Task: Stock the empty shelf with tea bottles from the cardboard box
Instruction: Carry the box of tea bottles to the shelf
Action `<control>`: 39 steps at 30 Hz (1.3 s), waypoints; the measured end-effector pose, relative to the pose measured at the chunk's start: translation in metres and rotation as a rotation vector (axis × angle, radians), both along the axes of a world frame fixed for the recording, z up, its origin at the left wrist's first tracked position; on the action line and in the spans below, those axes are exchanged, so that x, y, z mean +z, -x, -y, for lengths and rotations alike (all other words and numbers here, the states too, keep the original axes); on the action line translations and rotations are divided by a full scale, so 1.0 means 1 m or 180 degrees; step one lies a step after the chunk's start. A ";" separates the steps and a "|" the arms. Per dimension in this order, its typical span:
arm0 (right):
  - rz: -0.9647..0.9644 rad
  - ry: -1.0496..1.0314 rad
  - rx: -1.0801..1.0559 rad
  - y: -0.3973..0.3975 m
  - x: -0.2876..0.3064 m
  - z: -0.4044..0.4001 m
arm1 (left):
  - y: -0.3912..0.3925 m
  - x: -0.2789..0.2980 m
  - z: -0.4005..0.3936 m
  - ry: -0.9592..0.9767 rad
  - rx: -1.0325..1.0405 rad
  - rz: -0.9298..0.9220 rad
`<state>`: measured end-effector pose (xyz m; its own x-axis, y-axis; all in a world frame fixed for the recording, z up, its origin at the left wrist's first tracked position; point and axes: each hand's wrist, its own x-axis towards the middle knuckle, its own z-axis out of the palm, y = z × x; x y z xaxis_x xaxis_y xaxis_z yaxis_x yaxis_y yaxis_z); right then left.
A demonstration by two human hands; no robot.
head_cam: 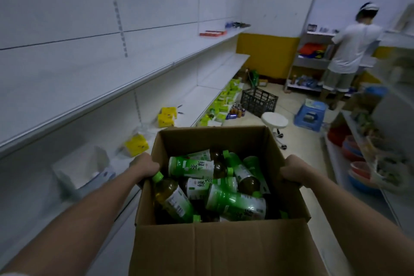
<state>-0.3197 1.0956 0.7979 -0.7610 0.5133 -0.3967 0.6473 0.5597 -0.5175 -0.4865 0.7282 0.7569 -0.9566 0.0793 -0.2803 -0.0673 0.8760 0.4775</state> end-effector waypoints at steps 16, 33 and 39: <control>0.0144 0.0517 -0.0944 0.189 -0.045 -0.286 | 0.285 -0.025 -0.349 0.0595 -0.1019 0.0028; 0.0359 0.0327 -0.0754 0.461 -0.064 -0.616 | 0.543 -0.049 -0.667 0.0062 -0.0743 0.0505; 0.0366 0.0294 -0.0874 0.566 -0.087 -0.708 | 0.659 -0.075 -0.764 0.0167 -0.0823 0.0502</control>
<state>-0.8857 1.8033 0.7109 -0.5462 0.6512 -0.5268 0.8251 0.3097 -0.4726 -1.1455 1.4920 0.6819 -0.8509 0.2959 -0.4340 0.0912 0.8969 0.4327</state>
